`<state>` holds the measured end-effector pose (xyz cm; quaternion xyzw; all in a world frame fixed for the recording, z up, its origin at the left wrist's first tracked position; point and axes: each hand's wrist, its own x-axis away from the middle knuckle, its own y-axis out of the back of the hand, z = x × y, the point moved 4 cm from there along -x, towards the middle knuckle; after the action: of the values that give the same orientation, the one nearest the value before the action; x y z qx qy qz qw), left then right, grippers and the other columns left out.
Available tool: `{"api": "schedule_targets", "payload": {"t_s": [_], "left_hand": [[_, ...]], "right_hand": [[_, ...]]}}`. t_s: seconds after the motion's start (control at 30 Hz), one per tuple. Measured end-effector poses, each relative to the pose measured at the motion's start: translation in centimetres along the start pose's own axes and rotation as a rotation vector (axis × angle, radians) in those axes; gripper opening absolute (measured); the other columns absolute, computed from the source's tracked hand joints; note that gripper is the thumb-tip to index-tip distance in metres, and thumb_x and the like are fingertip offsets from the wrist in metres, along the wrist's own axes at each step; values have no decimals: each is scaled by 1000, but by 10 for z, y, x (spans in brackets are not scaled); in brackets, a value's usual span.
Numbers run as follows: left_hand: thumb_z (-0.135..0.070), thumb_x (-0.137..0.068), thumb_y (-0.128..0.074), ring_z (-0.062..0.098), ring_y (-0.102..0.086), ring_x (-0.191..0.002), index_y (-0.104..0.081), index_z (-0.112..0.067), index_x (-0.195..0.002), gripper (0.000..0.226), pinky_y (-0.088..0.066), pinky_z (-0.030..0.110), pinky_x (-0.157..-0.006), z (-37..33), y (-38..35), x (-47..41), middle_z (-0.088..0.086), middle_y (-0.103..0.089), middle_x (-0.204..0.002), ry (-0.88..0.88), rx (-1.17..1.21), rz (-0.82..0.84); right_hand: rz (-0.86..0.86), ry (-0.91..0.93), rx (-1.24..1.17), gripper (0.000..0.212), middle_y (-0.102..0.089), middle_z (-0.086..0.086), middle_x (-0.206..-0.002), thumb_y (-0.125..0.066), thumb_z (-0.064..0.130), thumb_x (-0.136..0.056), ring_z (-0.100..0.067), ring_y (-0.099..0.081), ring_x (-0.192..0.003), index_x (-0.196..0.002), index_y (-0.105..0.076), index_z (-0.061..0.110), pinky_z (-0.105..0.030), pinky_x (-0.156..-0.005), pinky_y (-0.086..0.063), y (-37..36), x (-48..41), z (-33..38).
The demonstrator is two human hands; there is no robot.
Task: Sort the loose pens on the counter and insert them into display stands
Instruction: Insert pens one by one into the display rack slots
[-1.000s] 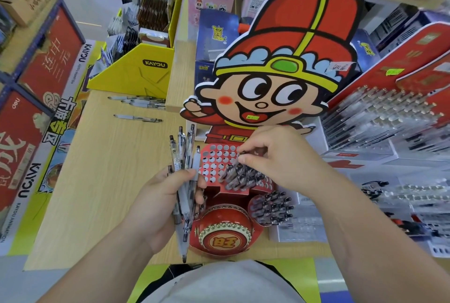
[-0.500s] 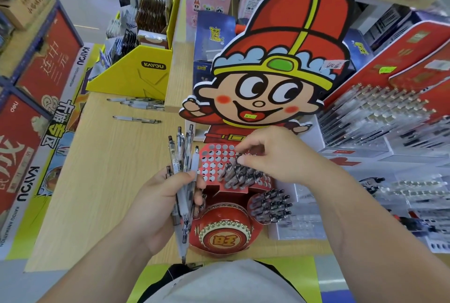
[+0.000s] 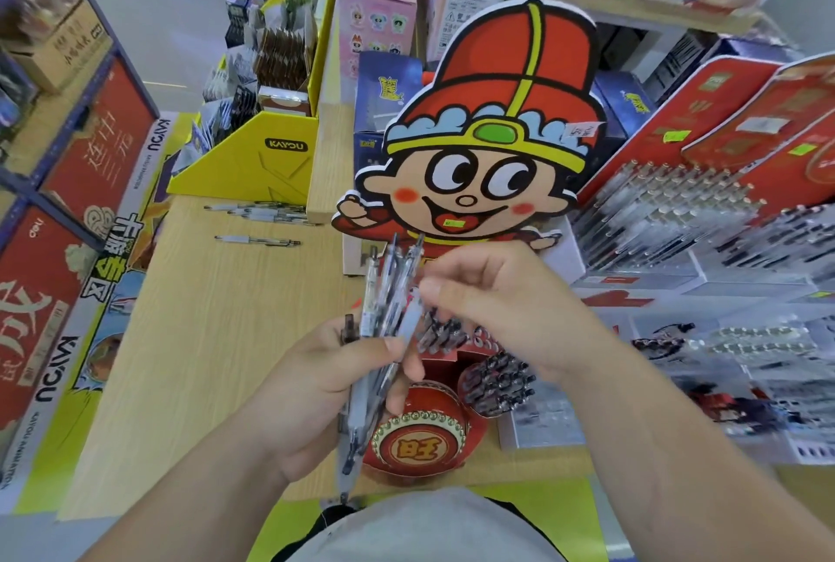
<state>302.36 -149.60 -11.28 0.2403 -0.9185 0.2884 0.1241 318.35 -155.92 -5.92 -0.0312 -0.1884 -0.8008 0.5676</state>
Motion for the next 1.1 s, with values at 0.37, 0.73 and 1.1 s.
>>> {"api": "schedule_targets", "payload": {"t_s": [0.37,0.73,1.1], "left_hand": [[-19,-81,-66,23,-59,-60,-65,-1,-107,32,-47,30,-54,8,8,5,18,-71,-87,49,8,-63],[-14,-82,-70,22,-57,-59,-69,-8,-105,24,-44,28,-49,5,18,13,18,-70,-88,3,54,-119],[-7,-95,-56,19,-50,-56,-70,-14,-101,17,-42,26,-50,-2,27,17,11,-65,-80,-72,133,-265]], "right_hand": [[-170,-6,-44,4,-69,-2,-71,-74,18,-88,-14,-60,-68,-85,-77,19,-24,-64,-52,1,5,-8],[-195,-16,-193,10,-70,-4,-73,-68,4,-91,-15,-63,-68,-86,-72,12,-24,-61,-51,-2,6,0],[-242,41,-345,14,-73,-13,-86,-63,3,-94,-20,-67,-76,-104,-72,6,-27,-70,-56,6,11,-2]]}}
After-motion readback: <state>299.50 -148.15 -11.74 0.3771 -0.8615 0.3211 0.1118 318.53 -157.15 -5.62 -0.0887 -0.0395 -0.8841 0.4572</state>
